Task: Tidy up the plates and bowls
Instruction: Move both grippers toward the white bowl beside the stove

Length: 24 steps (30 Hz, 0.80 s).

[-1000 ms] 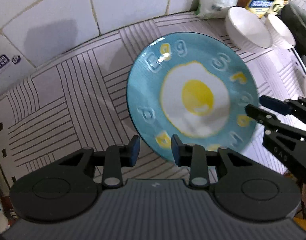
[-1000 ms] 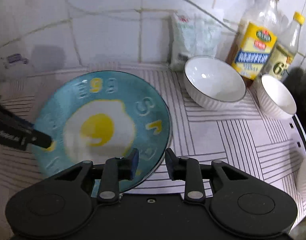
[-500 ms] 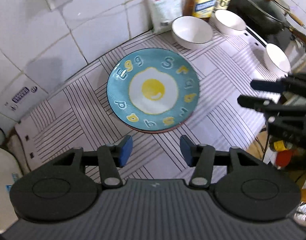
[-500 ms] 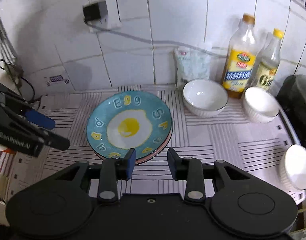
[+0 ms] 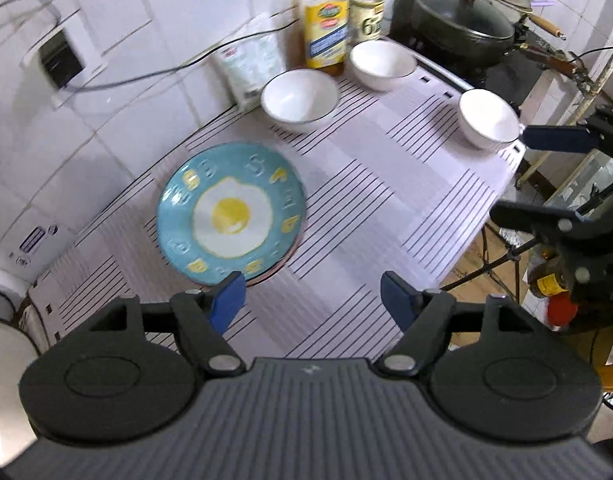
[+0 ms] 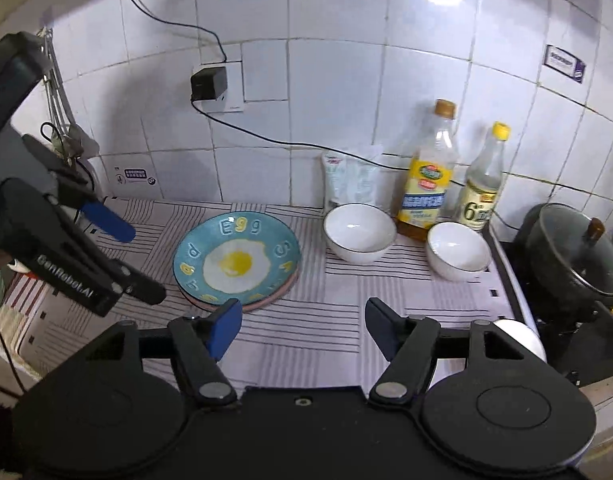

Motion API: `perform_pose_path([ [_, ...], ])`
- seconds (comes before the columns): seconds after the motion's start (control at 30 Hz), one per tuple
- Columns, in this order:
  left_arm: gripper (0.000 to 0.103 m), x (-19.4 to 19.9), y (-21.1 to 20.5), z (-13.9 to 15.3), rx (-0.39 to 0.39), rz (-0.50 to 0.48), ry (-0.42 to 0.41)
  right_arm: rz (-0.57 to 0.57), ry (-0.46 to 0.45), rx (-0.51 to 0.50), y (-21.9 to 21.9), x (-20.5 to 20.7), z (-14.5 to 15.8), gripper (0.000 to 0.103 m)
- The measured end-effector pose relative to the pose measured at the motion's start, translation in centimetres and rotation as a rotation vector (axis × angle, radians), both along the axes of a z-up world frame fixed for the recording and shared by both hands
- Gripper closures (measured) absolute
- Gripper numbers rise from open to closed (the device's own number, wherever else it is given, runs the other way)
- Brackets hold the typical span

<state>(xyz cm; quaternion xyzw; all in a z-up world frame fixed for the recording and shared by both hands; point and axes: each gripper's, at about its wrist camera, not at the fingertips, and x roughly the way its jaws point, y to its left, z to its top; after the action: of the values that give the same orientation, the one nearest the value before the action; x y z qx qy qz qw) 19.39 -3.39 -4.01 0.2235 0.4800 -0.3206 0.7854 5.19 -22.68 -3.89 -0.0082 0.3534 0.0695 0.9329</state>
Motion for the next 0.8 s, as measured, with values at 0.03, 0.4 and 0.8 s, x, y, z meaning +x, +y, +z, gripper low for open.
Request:
perform_pose_path([
  [0.03, 0.029, -0.4, -0.8, 0.1, -0.008, -0.001, -0.004, -0.005, 0.003, -0.009, -0.8, -0.4, 0.0, 0.027],
  [0.4, 0.018, -2.1, -9.1, -0.5, -0.015, 0.059, -0.030, -0.006, -0.015, -0.024, -10.3, -1.9, -3.1, 0.009],
  [0.8, 0.011, -0.7, -19.0, -7.2, -0.050, 0.163, 0.018, -0.049, -0.013, -0.059, -18.9, -0.3, -15.0, 0.008],
])
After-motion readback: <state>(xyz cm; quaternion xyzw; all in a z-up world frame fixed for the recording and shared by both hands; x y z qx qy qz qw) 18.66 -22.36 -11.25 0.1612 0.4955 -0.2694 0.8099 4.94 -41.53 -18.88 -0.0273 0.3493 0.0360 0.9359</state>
